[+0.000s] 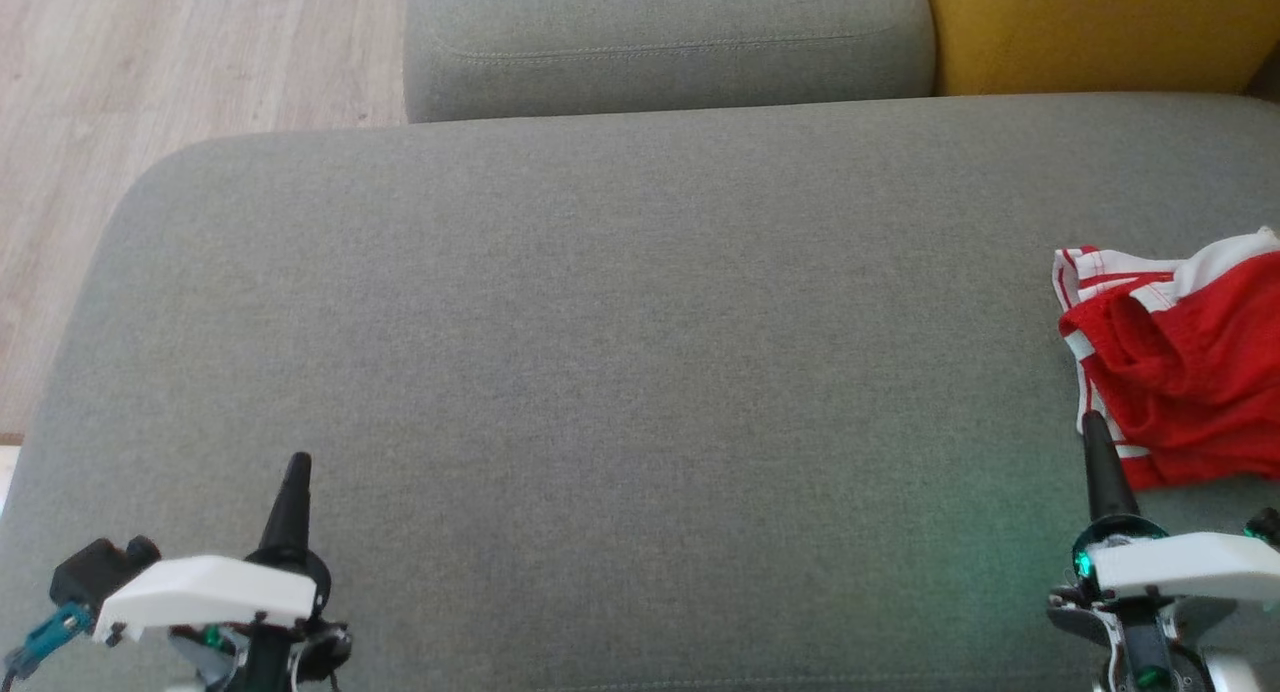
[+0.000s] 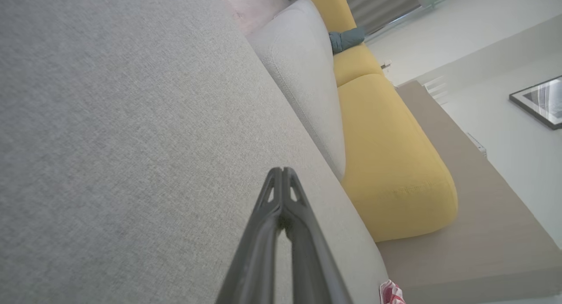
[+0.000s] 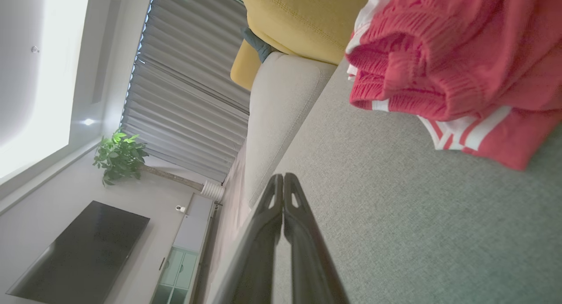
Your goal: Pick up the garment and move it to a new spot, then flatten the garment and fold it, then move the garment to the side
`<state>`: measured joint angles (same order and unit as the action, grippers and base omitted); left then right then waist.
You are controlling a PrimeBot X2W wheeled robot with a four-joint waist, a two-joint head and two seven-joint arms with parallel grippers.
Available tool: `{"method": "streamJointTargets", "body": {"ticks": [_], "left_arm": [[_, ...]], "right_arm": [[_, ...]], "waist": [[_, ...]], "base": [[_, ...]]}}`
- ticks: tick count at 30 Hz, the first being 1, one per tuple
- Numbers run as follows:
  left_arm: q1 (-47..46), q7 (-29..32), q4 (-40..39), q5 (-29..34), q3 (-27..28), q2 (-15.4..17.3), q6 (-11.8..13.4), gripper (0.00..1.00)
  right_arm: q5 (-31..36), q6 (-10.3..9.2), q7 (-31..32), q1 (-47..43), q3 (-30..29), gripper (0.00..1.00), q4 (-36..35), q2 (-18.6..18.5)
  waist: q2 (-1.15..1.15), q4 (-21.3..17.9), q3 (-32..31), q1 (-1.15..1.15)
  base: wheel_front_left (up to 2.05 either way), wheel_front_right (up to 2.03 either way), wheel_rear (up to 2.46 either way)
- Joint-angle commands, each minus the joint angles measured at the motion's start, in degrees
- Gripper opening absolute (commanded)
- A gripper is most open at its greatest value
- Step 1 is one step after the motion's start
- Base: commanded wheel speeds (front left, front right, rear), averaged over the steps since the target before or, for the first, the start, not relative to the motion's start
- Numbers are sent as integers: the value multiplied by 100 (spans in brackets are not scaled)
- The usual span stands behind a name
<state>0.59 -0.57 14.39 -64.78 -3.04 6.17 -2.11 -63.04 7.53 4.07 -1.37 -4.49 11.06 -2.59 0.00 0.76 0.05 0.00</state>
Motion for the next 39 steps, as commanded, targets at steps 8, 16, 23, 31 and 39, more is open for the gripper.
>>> {"method": "streamJointTargets", "body": {"ticks": [8,16,23,31,39], "left_arm": [[-375,129,-143,-579,298,-36,-134,0],[-450,261,-116,-1134,448,-97,-235,0],[-508,364,-95,-1565,564,-146,-314,0],[-574,482,-70,-2055,697,-201,-403,0],[-632,585,-49,-2486,815,-250,-482,0]], "right_arm": [[-634,-3,55,383,14,0,-72,-99],[-1227,-3,81,474,-15,0,19,-100],[-1687,-3,103,545,-39,0,90,-100],[-2210,-4,128,625,-67,0,171,-100],[-2670,-4,150,696,-91,0,242,-99]], "waist": [[0,-14,2,0],[0,-29,5,0],[0,-42,7,0],[0,-55,10,0],[0,-67,12,0]], "base": [[0,0,0],[0,0,0],[0,0,0],[0,0,0],[0,0,0]]}}
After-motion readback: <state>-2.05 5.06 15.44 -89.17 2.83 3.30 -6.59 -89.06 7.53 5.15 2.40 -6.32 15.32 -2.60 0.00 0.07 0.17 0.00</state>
